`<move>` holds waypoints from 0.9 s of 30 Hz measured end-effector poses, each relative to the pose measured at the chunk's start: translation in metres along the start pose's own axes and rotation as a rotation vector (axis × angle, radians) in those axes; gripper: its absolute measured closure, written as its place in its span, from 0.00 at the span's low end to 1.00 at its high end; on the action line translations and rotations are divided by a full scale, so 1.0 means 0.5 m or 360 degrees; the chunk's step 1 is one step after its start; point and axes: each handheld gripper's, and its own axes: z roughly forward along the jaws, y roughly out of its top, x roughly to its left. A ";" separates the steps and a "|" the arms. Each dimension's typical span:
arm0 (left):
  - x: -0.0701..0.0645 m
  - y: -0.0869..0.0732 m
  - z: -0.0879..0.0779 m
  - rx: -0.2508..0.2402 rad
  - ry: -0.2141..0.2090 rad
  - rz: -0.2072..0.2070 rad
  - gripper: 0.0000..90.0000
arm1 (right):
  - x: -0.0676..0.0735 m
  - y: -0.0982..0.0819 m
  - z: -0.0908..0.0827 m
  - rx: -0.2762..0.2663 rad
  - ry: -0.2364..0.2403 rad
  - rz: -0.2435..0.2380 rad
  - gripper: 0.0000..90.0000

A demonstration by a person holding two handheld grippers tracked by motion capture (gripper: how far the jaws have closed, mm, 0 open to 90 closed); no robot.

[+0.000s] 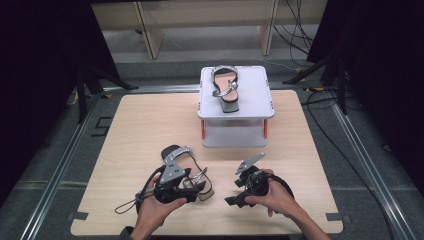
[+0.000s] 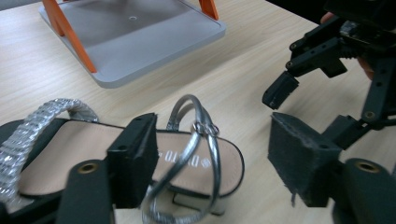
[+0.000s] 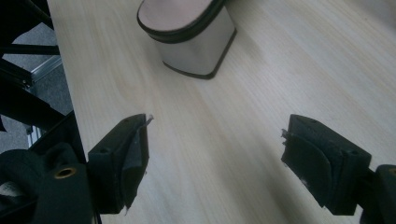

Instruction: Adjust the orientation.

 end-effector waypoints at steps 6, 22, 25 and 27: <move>0.004 -0.049 -0.048 -0.0034 0.0031 -0.0064 0.28 | 0.017 0.007 0.003 -0.0026 -0.0030 -0.0027 0.21; 0.054 -0.197 -0.091 0.0189 0.0240 -0.0192 0.22 | 0.064 0.058 0.077 -0.0084 -0.0092 -0.0049 0.22; 0.051 -0.199 -0.086 0.0218 0.0243 -0.0173 0.22 | 0.069 0.075 0.091 -0.0130 -0.0139 0.0013 0.21; 0.051 -0.198 -0.084 0.0239 0.0240 -0.0125 0.22 | 0.069 0.084 0.100 -0.0138 -0.0138 0.0021 0.21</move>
